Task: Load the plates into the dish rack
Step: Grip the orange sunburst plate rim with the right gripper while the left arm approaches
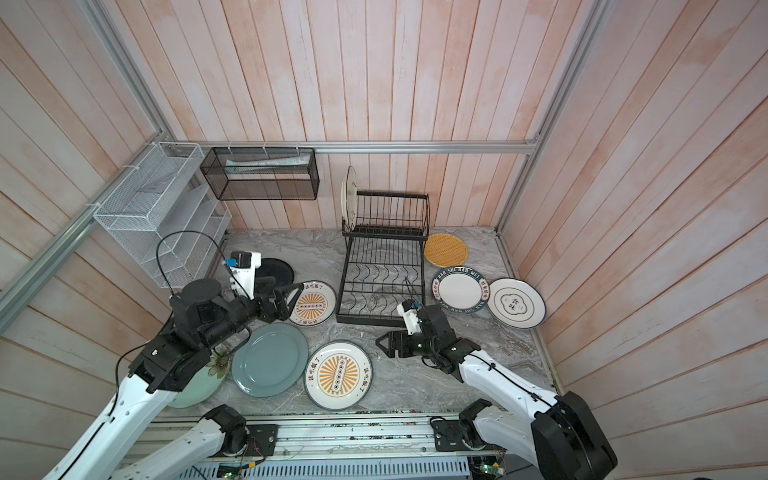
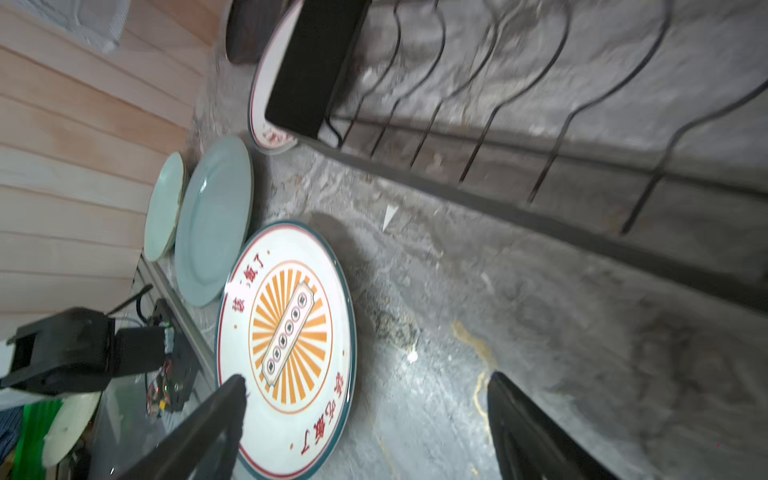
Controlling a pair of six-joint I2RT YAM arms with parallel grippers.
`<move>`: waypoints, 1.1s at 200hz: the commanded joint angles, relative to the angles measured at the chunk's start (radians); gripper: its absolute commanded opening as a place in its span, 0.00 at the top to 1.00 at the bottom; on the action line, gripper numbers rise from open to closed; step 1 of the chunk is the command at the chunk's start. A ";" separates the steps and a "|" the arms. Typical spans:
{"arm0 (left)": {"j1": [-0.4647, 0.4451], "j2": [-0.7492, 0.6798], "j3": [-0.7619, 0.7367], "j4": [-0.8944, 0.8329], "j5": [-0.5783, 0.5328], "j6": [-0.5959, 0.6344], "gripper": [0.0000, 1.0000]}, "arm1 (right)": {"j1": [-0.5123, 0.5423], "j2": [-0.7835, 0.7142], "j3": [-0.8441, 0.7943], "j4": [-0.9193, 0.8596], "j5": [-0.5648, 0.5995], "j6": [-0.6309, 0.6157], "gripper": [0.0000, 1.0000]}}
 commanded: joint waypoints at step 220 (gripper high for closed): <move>0.014 -0.195 -0.256 0.030 0.146 -0.013 0.00 | 0.171 0.512 -0.161 0.644 -0.140 0.232 0.58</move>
